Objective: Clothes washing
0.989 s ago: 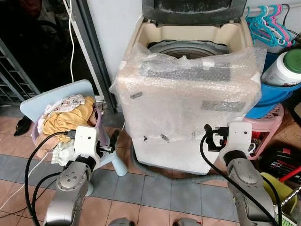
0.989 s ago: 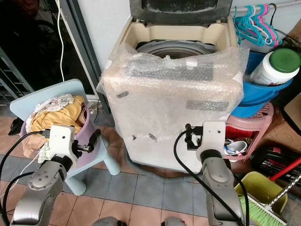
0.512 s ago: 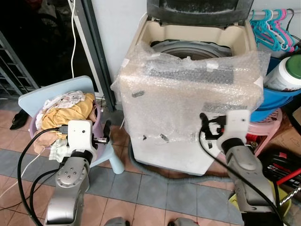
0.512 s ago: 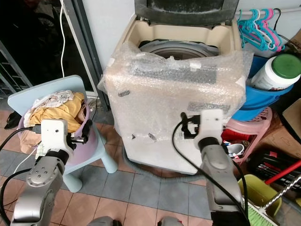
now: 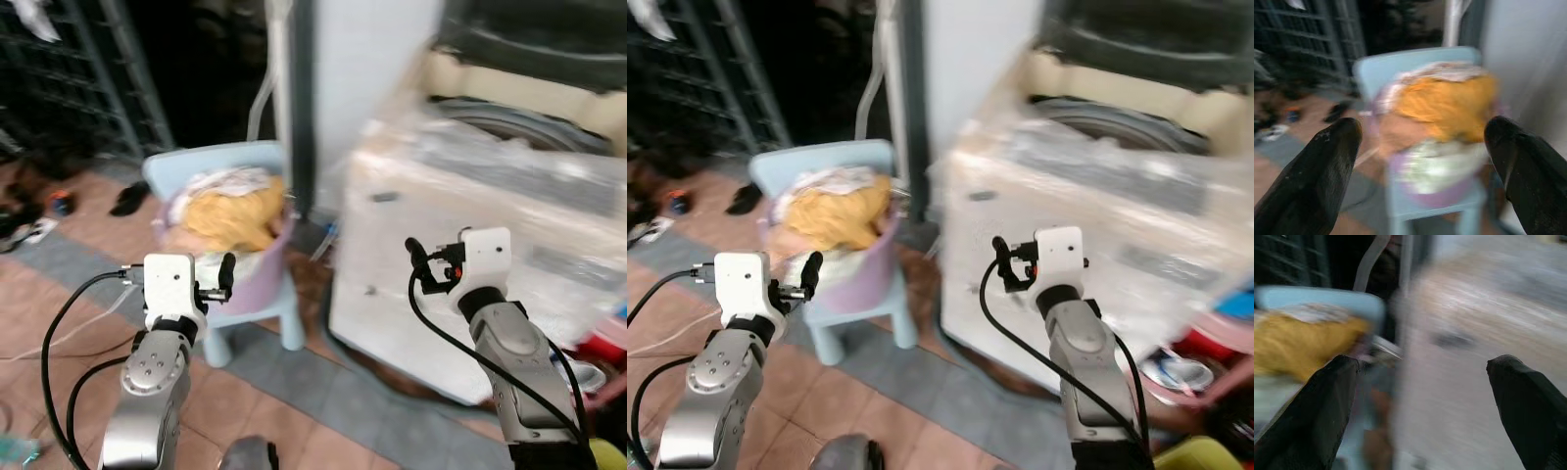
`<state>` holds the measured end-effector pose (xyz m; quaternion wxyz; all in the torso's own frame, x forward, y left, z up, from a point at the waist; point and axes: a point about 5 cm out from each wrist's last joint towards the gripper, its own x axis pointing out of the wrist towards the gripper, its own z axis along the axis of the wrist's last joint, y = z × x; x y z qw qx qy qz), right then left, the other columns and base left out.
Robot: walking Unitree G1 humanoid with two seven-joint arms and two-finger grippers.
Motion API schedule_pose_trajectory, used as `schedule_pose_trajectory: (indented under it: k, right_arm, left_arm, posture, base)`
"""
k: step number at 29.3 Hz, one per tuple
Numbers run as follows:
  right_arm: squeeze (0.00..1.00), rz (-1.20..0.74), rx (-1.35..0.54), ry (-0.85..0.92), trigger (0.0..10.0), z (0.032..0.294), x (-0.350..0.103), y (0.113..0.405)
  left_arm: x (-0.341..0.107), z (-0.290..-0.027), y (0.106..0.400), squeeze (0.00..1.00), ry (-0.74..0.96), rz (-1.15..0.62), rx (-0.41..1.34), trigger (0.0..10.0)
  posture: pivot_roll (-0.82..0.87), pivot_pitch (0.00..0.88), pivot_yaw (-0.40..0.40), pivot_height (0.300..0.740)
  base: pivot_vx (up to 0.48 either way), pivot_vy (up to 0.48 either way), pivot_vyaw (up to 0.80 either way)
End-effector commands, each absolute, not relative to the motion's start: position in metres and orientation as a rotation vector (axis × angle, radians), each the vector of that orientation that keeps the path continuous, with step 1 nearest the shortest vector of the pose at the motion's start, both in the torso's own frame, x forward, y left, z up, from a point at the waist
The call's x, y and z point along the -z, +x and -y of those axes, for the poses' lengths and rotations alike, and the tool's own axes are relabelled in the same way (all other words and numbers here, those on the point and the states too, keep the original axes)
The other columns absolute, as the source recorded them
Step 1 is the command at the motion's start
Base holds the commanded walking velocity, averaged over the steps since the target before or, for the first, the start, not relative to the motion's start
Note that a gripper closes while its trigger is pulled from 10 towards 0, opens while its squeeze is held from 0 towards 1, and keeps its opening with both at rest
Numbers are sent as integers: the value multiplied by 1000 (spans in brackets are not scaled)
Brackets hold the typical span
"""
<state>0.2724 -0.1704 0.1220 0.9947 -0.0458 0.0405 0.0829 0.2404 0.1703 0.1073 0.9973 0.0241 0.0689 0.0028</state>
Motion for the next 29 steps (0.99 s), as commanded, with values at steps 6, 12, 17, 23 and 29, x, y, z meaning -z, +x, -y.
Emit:
schedule_pose_trajectory:
  k: [6, 12, 17, 23, 29]
  right_arm:
    - [0, -79, -148, -89, 10000, 176, -123, 272]
    - [0, -68, -147, -99, 10000, 176, -124, 273]
    - [0, -50, -153, -116, 10000, 175, -126, 274]
    - [0, -51, -145, -103, 10000, 176, -126, 276]
    - [0, -40, -160, -133, 10000, 174, -128, 277]
  left_arm:
    - [-112, -165, 243, 0, 31, -117, 14, 10000]
    - [-115, -163, 244, 0, 30, -99, 35, 10000]
    - [-116, -162, 244, 0, 1, -95, 47, 10000]
    - [-115, -163, 244, 0, -3, -98, 42, 10000]
    - [-115, -162, 245, 0, -9, -98, 47, 10000]
  posture:
    - [-53, 0, 29, 740]
    - [-53, 0, 34, 740]
    - [-53, 0, 33, 740]
    - [-53, 0, 32, 740]
    - [-54, 0, 27, 740]
  base:
    - [0, 448, 605]
    - [0, 71, 74]
    - [100, 0, 640]
    - [309, 0, 0]
    - [449, 0, 0]
